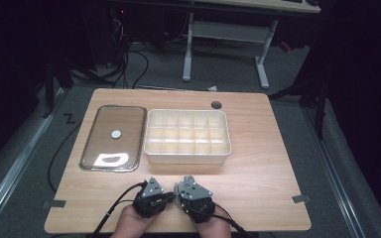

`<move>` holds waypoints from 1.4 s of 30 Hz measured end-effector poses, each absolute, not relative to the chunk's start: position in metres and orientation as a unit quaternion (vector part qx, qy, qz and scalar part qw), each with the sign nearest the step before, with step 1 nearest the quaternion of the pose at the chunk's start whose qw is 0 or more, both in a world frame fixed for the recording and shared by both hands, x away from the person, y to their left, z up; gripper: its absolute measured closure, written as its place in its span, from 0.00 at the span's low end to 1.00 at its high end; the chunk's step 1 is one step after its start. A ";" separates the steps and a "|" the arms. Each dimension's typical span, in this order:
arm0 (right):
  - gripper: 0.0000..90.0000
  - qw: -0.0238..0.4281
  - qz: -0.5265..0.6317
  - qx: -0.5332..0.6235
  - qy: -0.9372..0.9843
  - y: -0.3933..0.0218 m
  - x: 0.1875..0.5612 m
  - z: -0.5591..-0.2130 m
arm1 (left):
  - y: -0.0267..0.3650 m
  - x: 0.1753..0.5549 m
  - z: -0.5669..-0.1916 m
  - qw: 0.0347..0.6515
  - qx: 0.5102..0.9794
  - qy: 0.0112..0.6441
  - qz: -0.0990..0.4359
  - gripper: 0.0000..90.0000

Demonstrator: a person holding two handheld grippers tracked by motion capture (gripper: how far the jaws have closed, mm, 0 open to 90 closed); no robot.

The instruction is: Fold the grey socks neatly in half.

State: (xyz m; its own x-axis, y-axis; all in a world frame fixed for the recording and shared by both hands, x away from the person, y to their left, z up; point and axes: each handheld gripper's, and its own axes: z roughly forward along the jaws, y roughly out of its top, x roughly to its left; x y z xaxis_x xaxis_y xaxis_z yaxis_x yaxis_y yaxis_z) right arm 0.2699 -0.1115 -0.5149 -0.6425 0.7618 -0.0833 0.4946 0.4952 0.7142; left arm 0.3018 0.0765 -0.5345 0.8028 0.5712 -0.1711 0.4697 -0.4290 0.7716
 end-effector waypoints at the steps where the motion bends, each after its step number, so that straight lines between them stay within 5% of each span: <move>1: 0.95 0.199 0.336 0.373 0.842 -0.112 0.270 -0.515 | 0.077 0.302 -0.535 0.436 0.844 0.308 0.057 0.94; 17: 0.97 0.187 0.350 0.342 0.852 -0.110 0.260 -0.523 | 0.077 0.302 -0.535 0.434 0.845 0.307 0.056 0.94; 25: 0.97 0.170 0.366 0.335 0.852 -0.102 0.260 -0.525 | 0.091 0.292 -0.505 0.509 0.807 0.288 0.087 0.94; 30: 0.96 0.158 0.372 0.324 0.855 -0.090 0.261 -0.525 | 0.084 0.295 -0.518 0.475 0.829 0.285 0.080 0.97; 32: 0.88 0.151 0.376 0.327 0.854 -0.091 0.260 -0.522 | 0.086 0.304 -0.528 0.460 0.833 0.298 0.077 0.99; 38: 0.90 0.188 0.405 0.338 0.828 -0.113 0.256 -0.493 | 0.088 0.307 -0.532 0.461 0.833 0.296 0.071 0.99; 42: 0.90 0.182 0.373 0.357 0.837 -0.119 0.270 -0.507 | 0.088 0.307 -0.533 0.460 0.834 0.294 0.074 0.99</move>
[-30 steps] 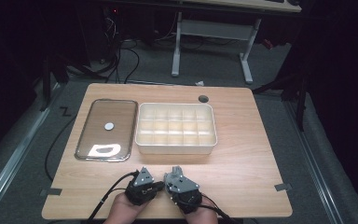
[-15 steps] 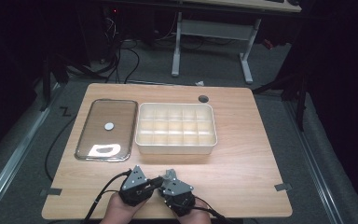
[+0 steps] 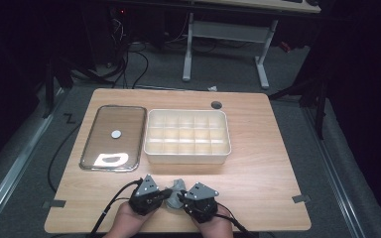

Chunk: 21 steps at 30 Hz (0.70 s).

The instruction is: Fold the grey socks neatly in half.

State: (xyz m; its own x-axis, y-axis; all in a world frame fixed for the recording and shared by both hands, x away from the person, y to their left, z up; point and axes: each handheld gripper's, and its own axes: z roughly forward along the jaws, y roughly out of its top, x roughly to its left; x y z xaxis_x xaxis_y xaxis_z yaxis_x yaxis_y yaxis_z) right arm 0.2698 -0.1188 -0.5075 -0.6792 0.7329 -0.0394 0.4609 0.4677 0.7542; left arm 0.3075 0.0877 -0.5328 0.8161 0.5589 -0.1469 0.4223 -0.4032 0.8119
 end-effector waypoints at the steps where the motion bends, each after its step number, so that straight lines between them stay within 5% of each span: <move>1: 0.90 0.182 0.373 0.357 0.837 -0.119 0.270 -0.507 | 0.088 0.307 -0.533 0.460 0.834 0.294 0.074 0.99; 8: 0.91 0.182 0.364 0.368 0.836 -0.120 0.268 -0.526 | 0.089 0.305 -0.532 0.454 0.838 0.286 0.096 0.98; 12: 0.92 0.180 0.369 0.368 0.834 -0.122 0.269 -0.527 | 0.080 0.288 -0.512 0.493 0.824 0.265 0.095 0.90; 21: 0.92 0.177 0.372 0.366 0.835 -0.123 0.270 -0.528 | 0.079 0.291 -0.531 0.441 0.851 0.264 0.112 0.90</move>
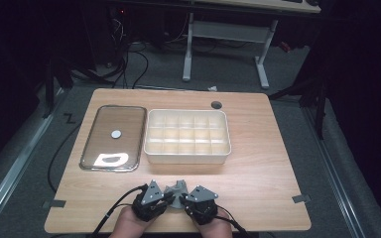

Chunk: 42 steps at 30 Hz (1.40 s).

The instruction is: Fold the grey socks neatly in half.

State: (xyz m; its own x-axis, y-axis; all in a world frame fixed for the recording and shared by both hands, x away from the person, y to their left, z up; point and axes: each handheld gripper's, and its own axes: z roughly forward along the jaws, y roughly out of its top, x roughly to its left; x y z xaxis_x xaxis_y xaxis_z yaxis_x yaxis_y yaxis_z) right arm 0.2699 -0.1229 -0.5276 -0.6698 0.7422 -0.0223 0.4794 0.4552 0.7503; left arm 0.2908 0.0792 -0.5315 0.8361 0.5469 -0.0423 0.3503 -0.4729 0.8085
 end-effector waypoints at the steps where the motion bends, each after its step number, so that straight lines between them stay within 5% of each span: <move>1: 0.92 0.176 0.371 0.365 0.836 -0.123 0.270 -0.527 | 0.080 0.290 -0.532 0.442 0.850 0.264 0.114 0.90; 8: 0.68 0.195 0.384 0.394 0.812 -0.125 0.264 -0.510 | 0.079 0.291 -0.533 0.439 0.852 0.262 0.116 0.90; 12: 0.58 0.159 0.370 0.431 0.808 -0.130 0.271 -0.520 | 0.079 0.292 -0.533 0.440 0.852 0.262 0.111 0.90; 17: 0.63 0.105 0.389 0.459 0.792 -0.135 0.276 -0.530 | 0.079 0.292 -0.533 0.440 0.852 0.262 0.109 0.89; 19: 0.73 0.090 0.395 0.454 0.794 -0.135 0.277 -0.530 | 0.079 0.292 -0.533 0.440 0.852 0.262 0.109 0.89; 25: 0.91 0.112 0.397 0.429 0.804 -0.131 0.273 -0.519 | 0.078 0.292 -0.533 0.438 0.852 0.264 0.109 0.93; 33: 0.90 0.154 0.393 0.370 0.828 -0.106 0.260 -0.497 | 0.078 0.292 -0.533 0.437 0.855 0.260 0.105 0.95; 42: 0.80 0.193 0.402 0.415 0.793 -0.144 0.267 -0.486 | 0.078 0.292 -0.533 0.439 0.854 0.259 0.104 0.93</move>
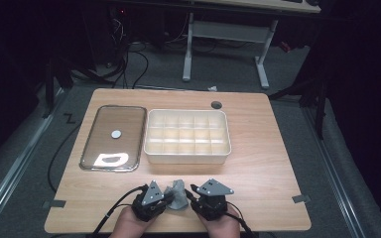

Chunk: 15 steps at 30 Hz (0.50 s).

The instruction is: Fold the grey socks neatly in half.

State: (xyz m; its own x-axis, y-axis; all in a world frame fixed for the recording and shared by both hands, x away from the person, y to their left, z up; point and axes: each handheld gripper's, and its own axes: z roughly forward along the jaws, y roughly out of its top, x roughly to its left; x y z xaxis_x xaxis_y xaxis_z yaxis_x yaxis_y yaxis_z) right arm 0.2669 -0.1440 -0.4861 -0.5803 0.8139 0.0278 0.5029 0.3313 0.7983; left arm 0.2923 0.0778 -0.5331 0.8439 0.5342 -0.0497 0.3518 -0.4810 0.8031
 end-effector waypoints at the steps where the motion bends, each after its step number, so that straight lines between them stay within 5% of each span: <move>1: 0.80 0.197 0.396 0.423 0.791 -0.148 0.269 -0.489 | 0.078 0.292 -0.533 0.438 0.855 0.258 0.104 0.93; 15: 1.00 0.162 0.347 0.412 0.827 -0.123 0.274 -0.519 | 0.078 0.292 -0.533 0.439 0.855 0.256 0.103 0.92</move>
